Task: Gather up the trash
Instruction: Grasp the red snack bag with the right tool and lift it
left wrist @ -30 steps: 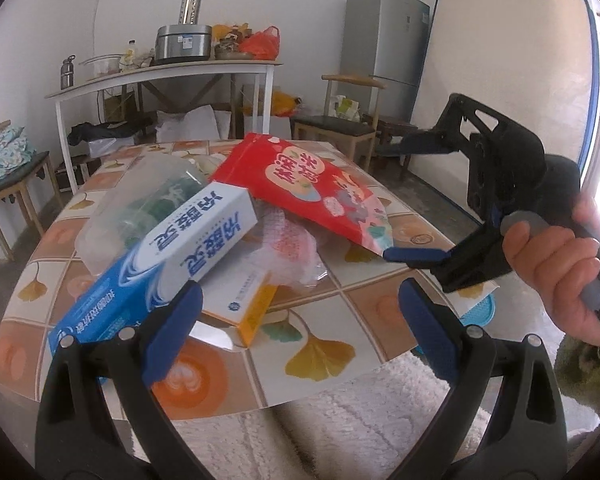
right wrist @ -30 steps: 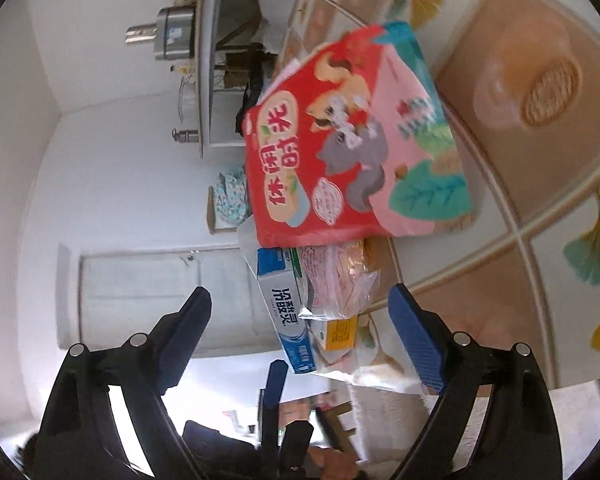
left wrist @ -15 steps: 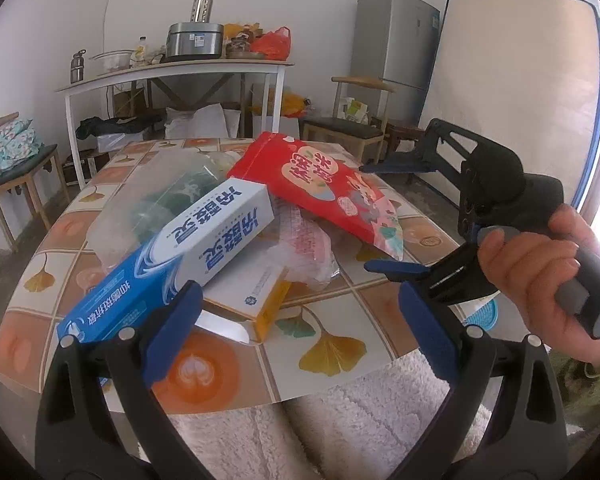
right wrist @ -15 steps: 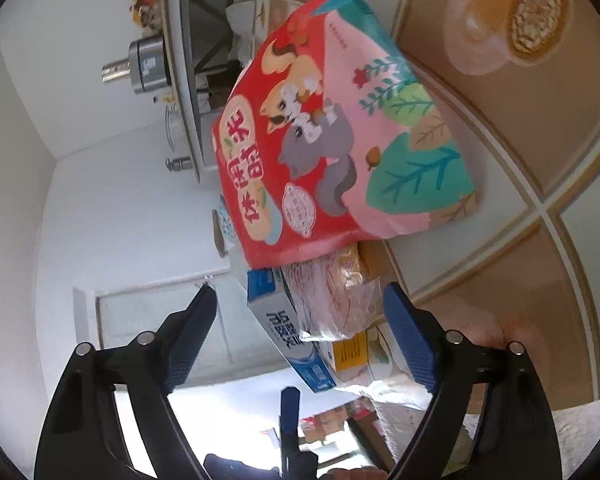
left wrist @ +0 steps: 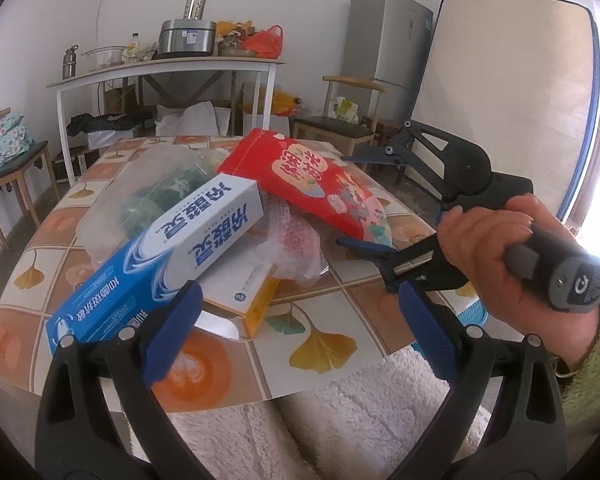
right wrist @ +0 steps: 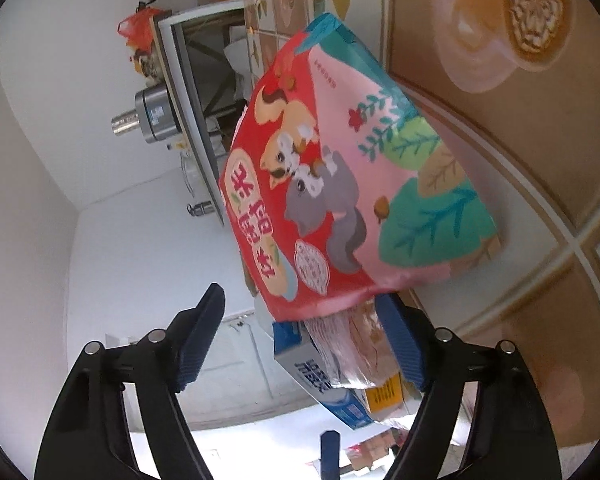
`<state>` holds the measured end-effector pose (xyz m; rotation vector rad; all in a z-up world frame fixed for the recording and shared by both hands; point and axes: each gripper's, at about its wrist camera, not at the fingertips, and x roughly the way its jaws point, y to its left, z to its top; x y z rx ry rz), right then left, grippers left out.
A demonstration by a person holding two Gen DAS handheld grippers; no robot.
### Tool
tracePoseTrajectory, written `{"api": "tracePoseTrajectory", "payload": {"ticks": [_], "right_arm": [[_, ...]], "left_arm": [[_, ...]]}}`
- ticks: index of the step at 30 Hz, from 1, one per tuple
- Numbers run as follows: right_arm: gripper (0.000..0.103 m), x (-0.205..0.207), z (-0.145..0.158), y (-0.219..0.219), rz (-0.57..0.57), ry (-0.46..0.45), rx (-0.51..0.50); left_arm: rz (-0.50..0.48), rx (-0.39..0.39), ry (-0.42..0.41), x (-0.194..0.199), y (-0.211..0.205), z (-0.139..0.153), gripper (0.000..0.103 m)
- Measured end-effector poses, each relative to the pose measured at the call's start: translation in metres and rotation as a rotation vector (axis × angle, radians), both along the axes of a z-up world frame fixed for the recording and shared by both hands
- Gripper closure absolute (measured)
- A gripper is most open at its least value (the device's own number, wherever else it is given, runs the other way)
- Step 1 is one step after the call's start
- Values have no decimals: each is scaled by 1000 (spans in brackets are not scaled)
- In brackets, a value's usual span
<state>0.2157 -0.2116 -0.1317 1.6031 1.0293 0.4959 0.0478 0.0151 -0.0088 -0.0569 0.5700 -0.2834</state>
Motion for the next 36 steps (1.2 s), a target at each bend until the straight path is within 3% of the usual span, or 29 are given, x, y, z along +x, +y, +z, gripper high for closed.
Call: {"api": "tracePoseTrajectory", "payload": {"ticks": [7, 10, 12, 17, 21, 28, 33, 36], "right_arm": [[48, 6, -15, 2, -46, 32, 45], [61, 5, -26, 2, -75, 56, 94], [76, 4, -30, 1, -82, 51, 118], [91, 4, -29, -7, -83, 15, 145], [94, 0, -26, -18, -57, -9, 141], [95, -16, 2, -61, -24, -129, 136], [95, -41, 25, -101, -2, -197, 53], [95, -56, 32, -122, 20, -212, -9]], "left_arm": [[0, 0, 6, 0, 0, -1, 9], [-2, 2, 7, -1, 0, -4, 9], [-4, 3, 7, -2, 1, -4, 9], [-9, 3, 10, -1, 0, -5, 9], [-18, 8, 6, -2, -3, -3, 9], [-41, 19, -5, -5, -11, 0, 9], [-42, 37, -19, -5, -18, 4, 9], [-13, 94, -46, -2, -24, 7, 9]]}}
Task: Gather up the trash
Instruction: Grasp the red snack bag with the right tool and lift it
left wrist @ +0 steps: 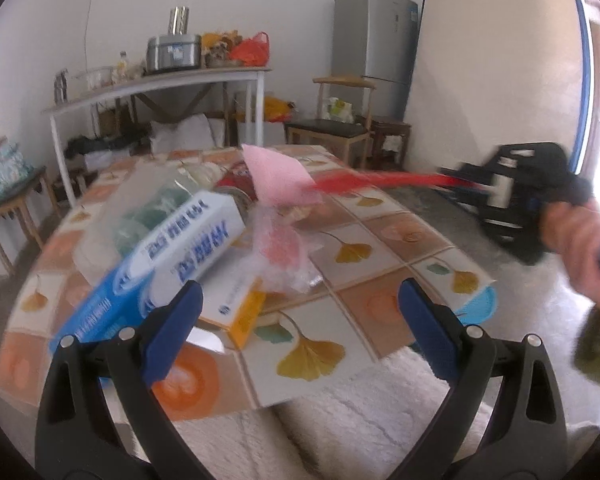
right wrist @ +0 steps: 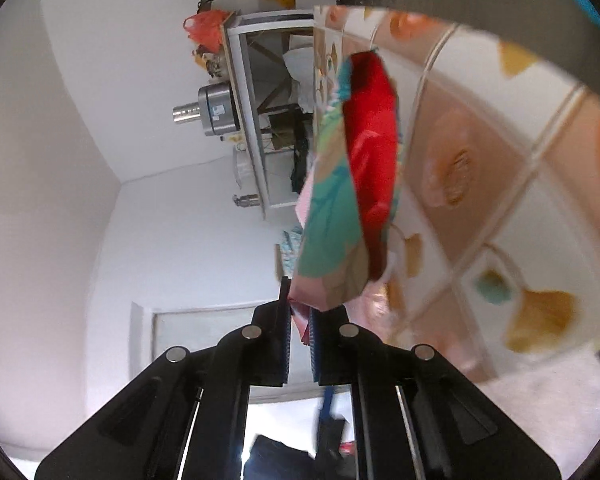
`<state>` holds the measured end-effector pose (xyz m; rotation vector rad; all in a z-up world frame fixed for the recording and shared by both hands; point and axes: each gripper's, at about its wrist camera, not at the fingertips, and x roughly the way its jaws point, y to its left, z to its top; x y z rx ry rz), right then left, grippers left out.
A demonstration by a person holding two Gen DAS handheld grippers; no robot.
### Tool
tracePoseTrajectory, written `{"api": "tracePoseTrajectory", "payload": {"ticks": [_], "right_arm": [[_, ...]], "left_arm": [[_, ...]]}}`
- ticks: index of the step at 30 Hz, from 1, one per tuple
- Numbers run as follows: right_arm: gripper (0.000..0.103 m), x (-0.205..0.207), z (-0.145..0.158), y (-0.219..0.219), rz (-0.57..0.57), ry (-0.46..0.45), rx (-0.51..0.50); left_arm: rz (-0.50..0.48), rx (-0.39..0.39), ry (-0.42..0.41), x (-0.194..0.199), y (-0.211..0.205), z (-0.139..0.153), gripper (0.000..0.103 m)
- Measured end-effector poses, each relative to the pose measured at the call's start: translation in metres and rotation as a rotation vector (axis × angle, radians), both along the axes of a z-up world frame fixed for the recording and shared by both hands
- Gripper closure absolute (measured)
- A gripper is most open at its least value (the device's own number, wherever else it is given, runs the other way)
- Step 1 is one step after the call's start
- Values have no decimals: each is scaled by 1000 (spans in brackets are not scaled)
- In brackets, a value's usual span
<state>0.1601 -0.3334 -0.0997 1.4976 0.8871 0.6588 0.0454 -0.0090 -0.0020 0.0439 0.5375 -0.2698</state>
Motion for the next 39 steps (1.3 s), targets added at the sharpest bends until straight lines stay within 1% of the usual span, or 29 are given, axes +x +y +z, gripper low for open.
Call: {"api": "tracePoseTrajectory", "payload": {"ticks": [2, 3, 5, 6, 7, 8, 10, 13, 14, 16, 17, 18, 19, 20, 21, 22, 23, 24, 25, 26, 28, 31, 35, 38, 39], "right_arm": [[95, -9, 1, -12, 14, 4, -43], [95, -12, 1, -18, 20, 8, -59], [95, -22, -4, -30, 48, 28, -108], [95, -26, -8, -34, 67, 41, -132], [95, -26, -9, -39, 79, 52, -152], [95, -28, -12, -41, 94, 68, -177], [95, -33, -20, -45, 125, 97, -229], [95, -30, -24, -44, 164, 116, -306], [95, -29, -23, -45, 182, 114, -335], [95, -23, -20, -43, 211, 99, -370], [95, -18, -18, -40, 228, 89, -385], [95, -15, -17, -38, 242, 80, -403], [95, -13, -16, -36, 252, 71, -418], [95, -21, -17, -44, 258, 63, -421], [94, -23, -16, -44, 257, 58, -420], [94, -20, -15, -45, 250, 47, -416], [92, -15, -12, -45, 241, 29, -415], [90, -20, -11, -48, 228, 10, -425], [90, -20, -8, -47, 214, -3, -442], [90, -21, -5, -49, 200, -24, -457], [85, -22, -4, -50, 177, -55, -454], [79, -17, -3, -44, 137, -99, -458], [79, -10, -6, -33, 121, -118, -491], [79, -5, -7, -21, 121, -119, -542], [84, -5, -7, -17, 117, -118, -576]], "left_arm": [[18, 69, -14, 4, -7, 1, 12], [22, 111, -15, 8, -12, 0, 16], [20, 180, 3, 15, -21, -3, 18], [18, 212, 16, 20, -27, -6, 23], [14, 229, 26, 22, -30, -8, 27], [5, 236, 40, 25, -34, -9, 29], [-28, 212, 59, 27, -39, -9, 34], [-117, 130, 65, 26, -44, -2, 38], [-148, 98, 72, 27, -46, 0, 39], [-202, 36, 102, 33, -55, 3, 47], [-221, 20, 113, 37, -62, 3, 48], [-249, 10, 128, 43, -71, 1, 52], [-268, 19, 139, 46, -79, -3, 58], [-282, 34, 150, 49, -87, -7, 61], [-296, 56, 169, 52, -96, -13, 68], [-309, 84, 206, 56, -106, -22, 76], [-316, 95, 229, 57, -110, -28, 80], [-323, 103, 256, 59, -115, -34, 86], [-327, 113, 279, 60, -119, -40, 88], [-327, 119, 280, 58, -120, -44, 88], [-332, 133, 268, 56, -123, -45, 88], [-333, 114, 279, 58, -121, -47, 88], [-331, 119, 273, 61, -121, -49, 88], [-329, 121, 265, 61, -120, -49, 88], [-330, 120, 265, 61, -121, -49, 88]]}}
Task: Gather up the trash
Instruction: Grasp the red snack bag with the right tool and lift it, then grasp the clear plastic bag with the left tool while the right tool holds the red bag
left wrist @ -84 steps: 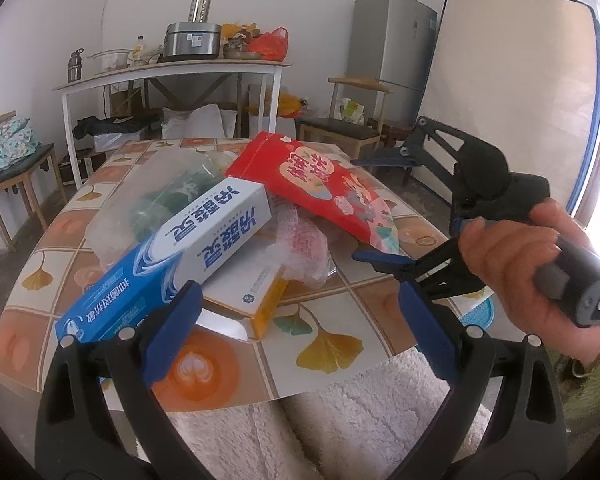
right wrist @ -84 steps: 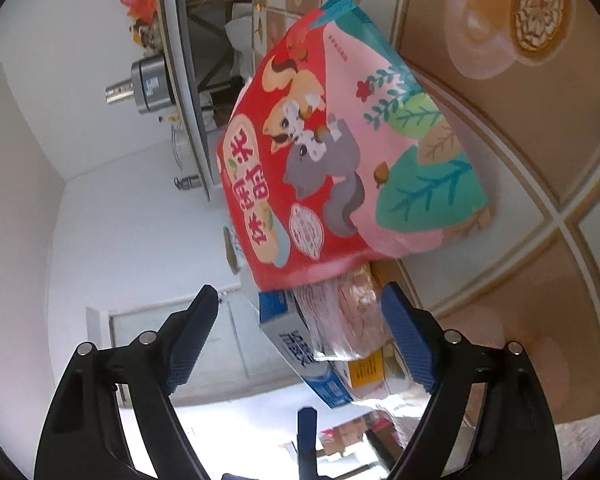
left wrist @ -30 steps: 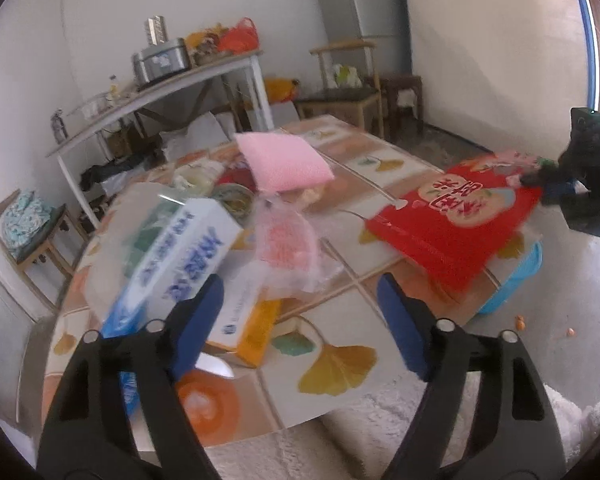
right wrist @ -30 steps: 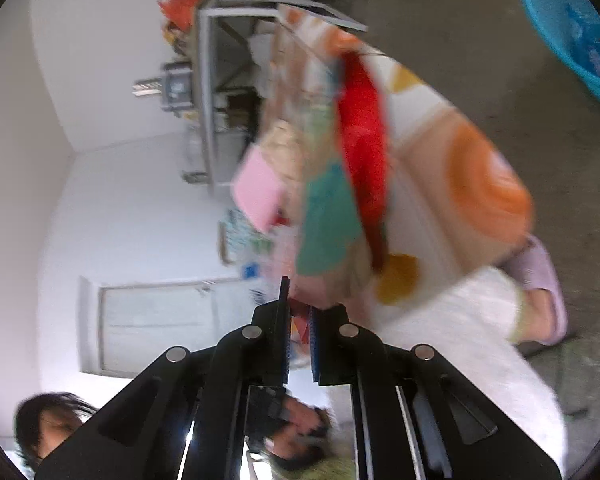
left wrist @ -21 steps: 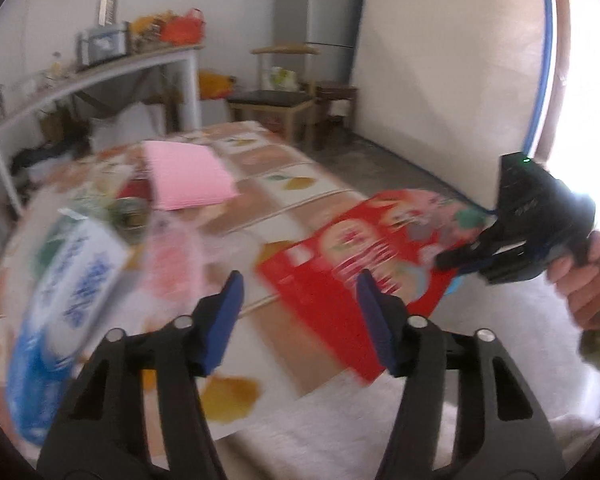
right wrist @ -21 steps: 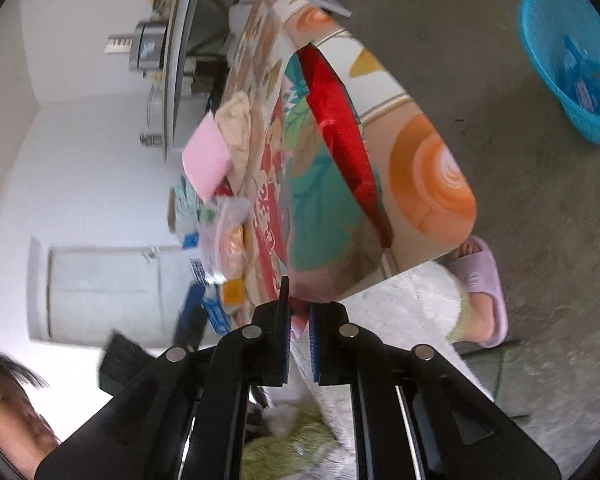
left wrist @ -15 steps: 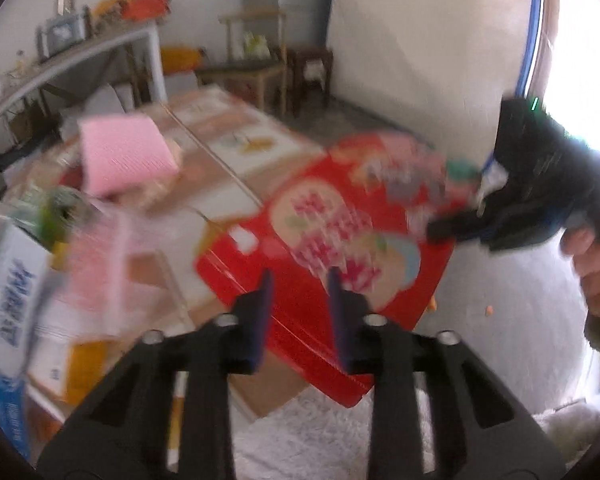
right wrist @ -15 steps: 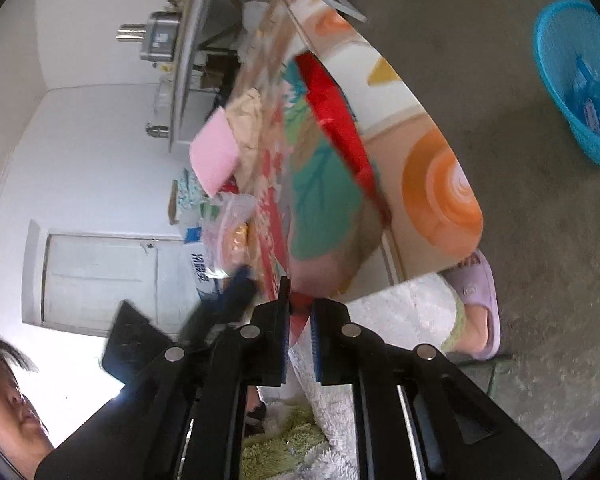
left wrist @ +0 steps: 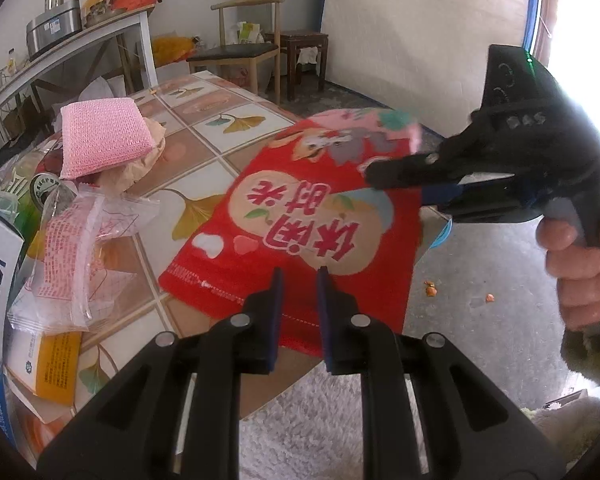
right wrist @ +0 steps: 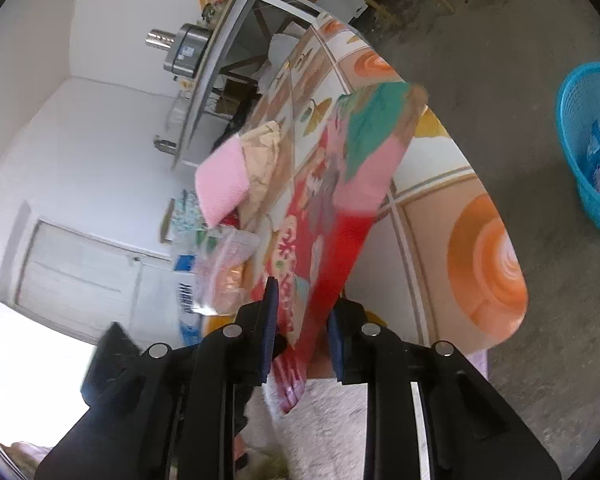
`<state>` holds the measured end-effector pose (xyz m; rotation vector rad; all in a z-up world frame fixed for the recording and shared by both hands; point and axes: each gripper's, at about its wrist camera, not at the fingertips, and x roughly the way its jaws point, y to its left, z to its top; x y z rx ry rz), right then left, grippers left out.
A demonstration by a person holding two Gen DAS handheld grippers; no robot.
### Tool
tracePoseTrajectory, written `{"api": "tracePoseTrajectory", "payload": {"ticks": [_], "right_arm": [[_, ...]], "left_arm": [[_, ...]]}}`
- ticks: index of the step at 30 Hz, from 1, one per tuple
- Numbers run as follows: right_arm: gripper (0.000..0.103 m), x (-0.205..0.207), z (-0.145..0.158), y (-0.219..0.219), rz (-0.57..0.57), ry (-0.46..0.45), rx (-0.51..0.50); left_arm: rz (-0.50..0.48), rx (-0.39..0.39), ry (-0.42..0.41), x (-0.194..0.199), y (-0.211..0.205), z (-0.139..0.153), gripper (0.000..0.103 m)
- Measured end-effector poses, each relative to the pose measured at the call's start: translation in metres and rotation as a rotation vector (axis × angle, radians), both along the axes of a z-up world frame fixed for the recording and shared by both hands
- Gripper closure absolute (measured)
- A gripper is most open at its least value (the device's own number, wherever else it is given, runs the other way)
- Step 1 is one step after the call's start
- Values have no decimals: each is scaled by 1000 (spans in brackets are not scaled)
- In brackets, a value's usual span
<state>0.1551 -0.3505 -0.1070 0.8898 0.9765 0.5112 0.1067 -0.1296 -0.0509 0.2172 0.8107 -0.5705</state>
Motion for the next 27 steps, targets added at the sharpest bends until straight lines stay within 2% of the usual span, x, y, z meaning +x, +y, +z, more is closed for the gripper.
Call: {"api": "tracePoseTrajectory", "payload": {"ticks": [2, 6, 8, 9, 10, 12, 15, 21, 24, 27], "right_arm": [[96, 0, 2, 3, 3, -11, -56], [99, 1, 4, 6, -1, -21, -109], [99, 1, 4, 1, -6, -21, -127], [99, 2, 5, 0, -7, -21, -124], [99, 2, 5, -4, -11, -21, -121], [99, 1, 4, -7, -15, -20, -122], [99, 2, 1, -10, -15, -10, -114], [99, 3, -2, -12, -18, -4, -85], [99, 2, -3, -12, -17, -6, -81], [99, 2, -4, -12, -18, -7, -75]], "left_arm": [[-1, -3, 0, 0, 0, 0, 88], [10, -26, 9, -1, 7, 5, 86], [40, -19, -21, -7, 17, 13, 70], [67, 4, -51, -9, 21, 17, 55], [115, 51, -106, -11, 28, 22, 46], [190, 169, -185, -11, 34, 26, 40], [265, 353, -277, -2, 37, 24, 38], [281, 546, -313, 17, 32, 14, 35], [284, 608, -292, 25, 26, 5, 35], [297, 635, -279, 30, 28, 3, 36]]}}
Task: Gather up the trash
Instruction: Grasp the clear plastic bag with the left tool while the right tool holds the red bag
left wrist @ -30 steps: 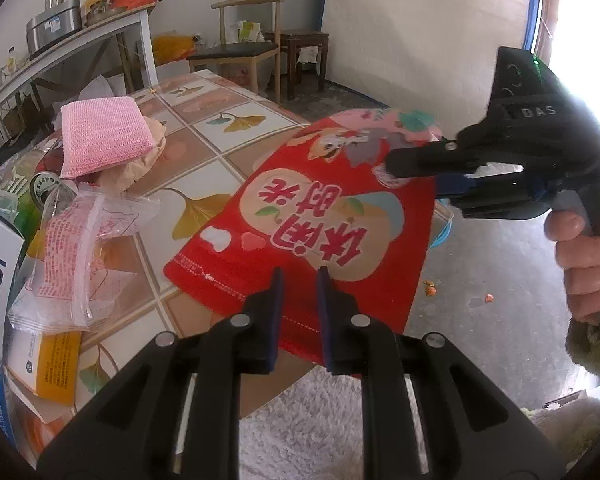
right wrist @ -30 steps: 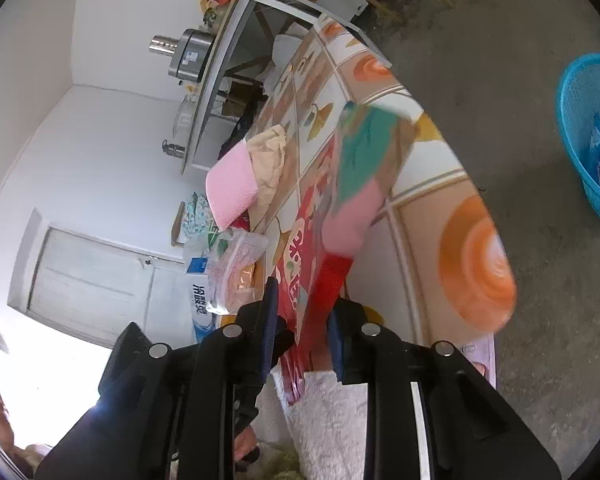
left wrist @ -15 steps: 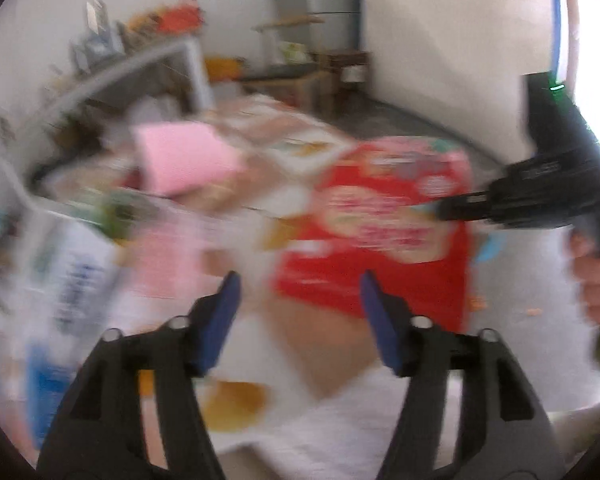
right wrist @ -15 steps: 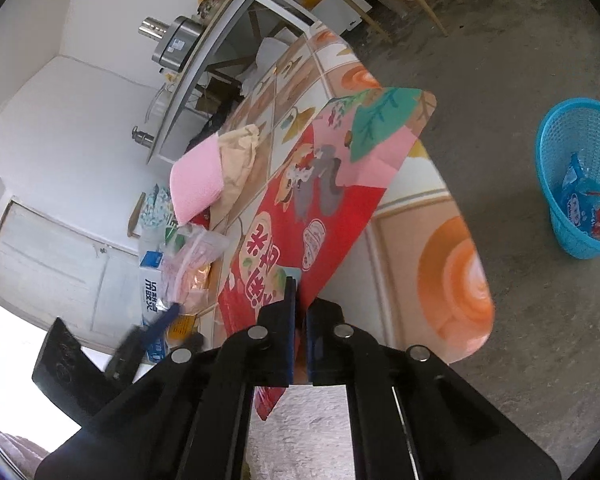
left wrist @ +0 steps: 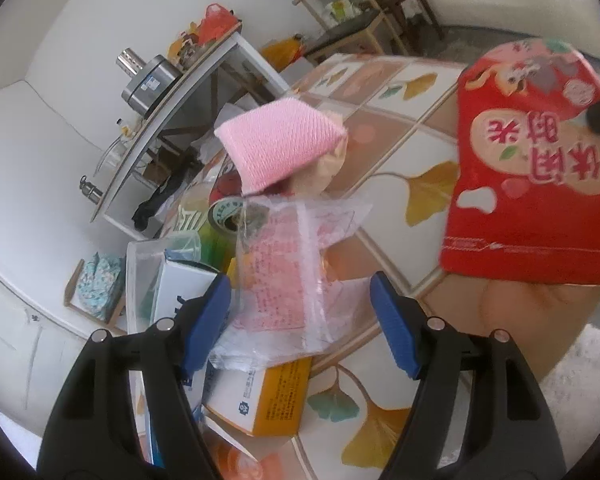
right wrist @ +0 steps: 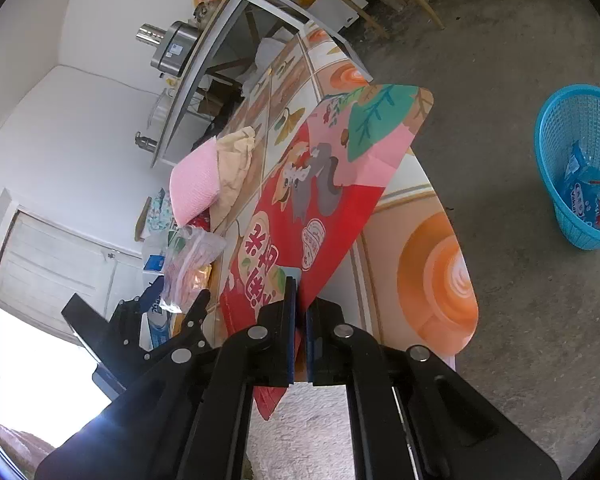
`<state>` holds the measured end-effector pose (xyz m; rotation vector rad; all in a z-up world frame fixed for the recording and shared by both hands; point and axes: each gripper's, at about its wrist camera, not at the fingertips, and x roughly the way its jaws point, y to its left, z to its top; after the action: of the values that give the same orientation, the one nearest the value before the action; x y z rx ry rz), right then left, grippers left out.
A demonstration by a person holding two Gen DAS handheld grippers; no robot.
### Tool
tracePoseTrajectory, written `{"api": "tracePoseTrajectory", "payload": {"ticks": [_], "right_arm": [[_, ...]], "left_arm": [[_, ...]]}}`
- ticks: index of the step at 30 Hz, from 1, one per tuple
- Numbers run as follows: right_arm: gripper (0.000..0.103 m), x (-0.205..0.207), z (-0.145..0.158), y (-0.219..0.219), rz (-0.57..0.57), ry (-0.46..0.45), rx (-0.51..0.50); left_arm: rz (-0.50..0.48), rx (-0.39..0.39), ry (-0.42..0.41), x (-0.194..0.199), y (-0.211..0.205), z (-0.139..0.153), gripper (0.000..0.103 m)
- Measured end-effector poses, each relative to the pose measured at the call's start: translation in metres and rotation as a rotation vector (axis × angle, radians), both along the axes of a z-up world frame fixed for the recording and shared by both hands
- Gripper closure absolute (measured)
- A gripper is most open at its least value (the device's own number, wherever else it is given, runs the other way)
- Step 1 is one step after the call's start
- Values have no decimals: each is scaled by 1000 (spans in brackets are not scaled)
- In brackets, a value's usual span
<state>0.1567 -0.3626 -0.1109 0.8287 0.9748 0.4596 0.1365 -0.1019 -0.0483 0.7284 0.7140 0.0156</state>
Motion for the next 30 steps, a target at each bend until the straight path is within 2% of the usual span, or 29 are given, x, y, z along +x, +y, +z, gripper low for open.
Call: {"api": "tracePoseTrajectory", "payload": {"ticks": [3, 9, 10, 22, 30], "right_arm": [[99, -1, -1, -3, -2, -1, 5], [99, -1, -2, -5, -4, 0, 11], [99, 0, -2, -5, -4, 0, 12], [99, -8, 13, -7, 11, -15, 15], [99, -17, 13, -4, 33, 11, 49]], "left_arm": [[7, 3, 8, 0, 1, 0, 50], [-6, -4, 4, -5, -1, 4, 63], [-12, -6, 1, -8, -2, 6, 70], [-111, -78, -52, -50, -21, 31, 74], [-138, -94, -40, -68, -30, 41, 74]]}}
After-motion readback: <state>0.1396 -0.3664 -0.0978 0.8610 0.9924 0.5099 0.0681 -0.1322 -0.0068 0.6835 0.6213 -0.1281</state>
